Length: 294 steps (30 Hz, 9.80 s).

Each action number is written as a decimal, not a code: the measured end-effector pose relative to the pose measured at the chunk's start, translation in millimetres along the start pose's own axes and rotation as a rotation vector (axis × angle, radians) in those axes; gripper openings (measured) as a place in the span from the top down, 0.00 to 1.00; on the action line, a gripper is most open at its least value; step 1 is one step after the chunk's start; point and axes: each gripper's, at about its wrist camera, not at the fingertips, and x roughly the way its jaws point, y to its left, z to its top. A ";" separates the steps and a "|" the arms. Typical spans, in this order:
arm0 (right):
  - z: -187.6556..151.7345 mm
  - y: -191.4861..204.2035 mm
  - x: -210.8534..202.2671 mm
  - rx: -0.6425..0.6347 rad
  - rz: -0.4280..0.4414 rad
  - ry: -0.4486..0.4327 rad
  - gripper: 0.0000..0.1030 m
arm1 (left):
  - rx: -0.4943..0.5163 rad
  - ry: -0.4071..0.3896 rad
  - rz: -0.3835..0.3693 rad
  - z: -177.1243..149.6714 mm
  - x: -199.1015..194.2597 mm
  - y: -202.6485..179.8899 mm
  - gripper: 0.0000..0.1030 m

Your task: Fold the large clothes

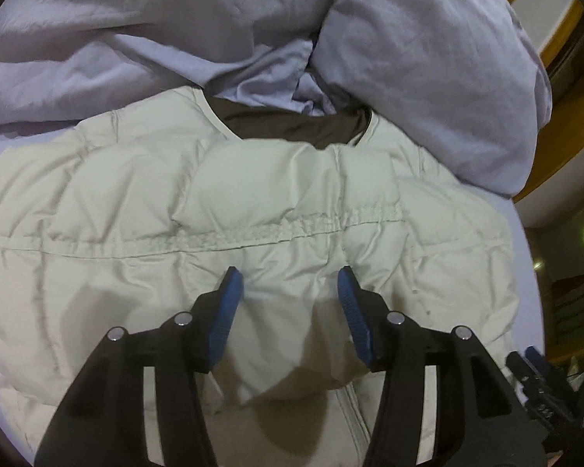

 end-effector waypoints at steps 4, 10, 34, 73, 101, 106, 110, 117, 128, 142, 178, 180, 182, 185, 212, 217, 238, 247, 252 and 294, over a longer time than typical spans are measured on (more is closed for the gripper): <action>-1.8 0.4 3.1 0.003 -0.010 0.013 0.12 | 0.057 -0.008 0.044 -7.0 10.8 -10.1 0.47; -3.9 5.3 6.7 0.003 -0.010 0.028 0.09 | 0.081 -0.033 0.062 -14.8 17.5 -12.3 0.47; -62.0 -44.0 -39.0 -0.118 0.070 0.095 0.08 | -0.017 -0.117 0.161 -142.5 -135.8 99.0 0.27; -124.8 -85.5 -55.3 -0.066 0.297 0.112 0.86 | -0.338 -0.143 0.094 -275.9 -189.2 171.7 0.85; 53.8 -8.0 -95.5 -0.099 0.348 -0.163 0.88 | -0.185 -0.364 0.161 -69.8 -235.8 138.3 0.89; 86.7 8.7 -76.0 -0.091 0.340 -0.165 0.88 | -0.168 -0.364 0.172 -27.5 -219.8 137.7 0.89; 111.6 21.7 -61.4 -0.080 0.330 -0.168 0.88 | -0.155 -0.348 0.179 7.2 -200.7 140.8 0.89; 150.7 44.1 -22.9 -0.065 0.270 -0.155 0.87 | -0.136 -0.320 0.189 58.4 -162.3 147.4 0.89; 184.4 65.9 45.9 -0.056 0.184 -0.092 0.86 | -0.166 -0.231 0.226 110.2 -83.8 165.3 0.88; 195.2 85.8 98.6 -0.068 0.151 -0.037 0.82 | -0.213 -0.183 0.283 131.9 -17.2 181.1 0.83; 96.9 152.9 10.1 -0.352 0.094 -0.156 0.29 | -0.106 -0.262 0.279 60.6 -24.7 87.3 0.18; 94.7 154.6 18.8 -0.364 0.073 -0.166 0.28 | -0.113 -0.267 0.294 60.6 -16.7 91.2 0.18; 95.5 158.5 25.8 -0.370 0.065 -0.182 0.27 | -0.109 -0.274 0.306 61.5 -12.0 92.0 0.18; 98.9 163.3 33.2 -0.376 0.057 -0.195 0.26 | -0.098 -0.280 0.329 65.6 -2.4 92.7 0.17; 117.0 209.0 104.6 -0.347 0.073 -0.240 0.15 | -0.143 -0.295 0.336 76.2 39.6 116.3 0.10; 116.6 210.8 110.1 -0.347 0.074 -0.233 0.14 | -0.146 -0.298 0.336 77.1 50.9 122.0 0.10; 137.5 256.9 63.3 -0.288 0.146 -0.227 0.11 | -0.094 -0.311 0.183 78.1 -7.7 54.6 0.11; 125.7 278.6 104.0 -0.298 0.132 -0.214 0.09 | -0.061 -0.297 0.283 69.4 30.3 54.8 0.09; 125.5 286.2 119.4 -0.295 0.125 -0.205 0.08 | -0.072 -0.292 0.295 69.0 43.2 56.7 0.08; 125.4 220.1 85.6 -0.229 0.044 -0.239 0.04 | -0.083 -0.273 0.293 80.2 16.3 70.4 0.06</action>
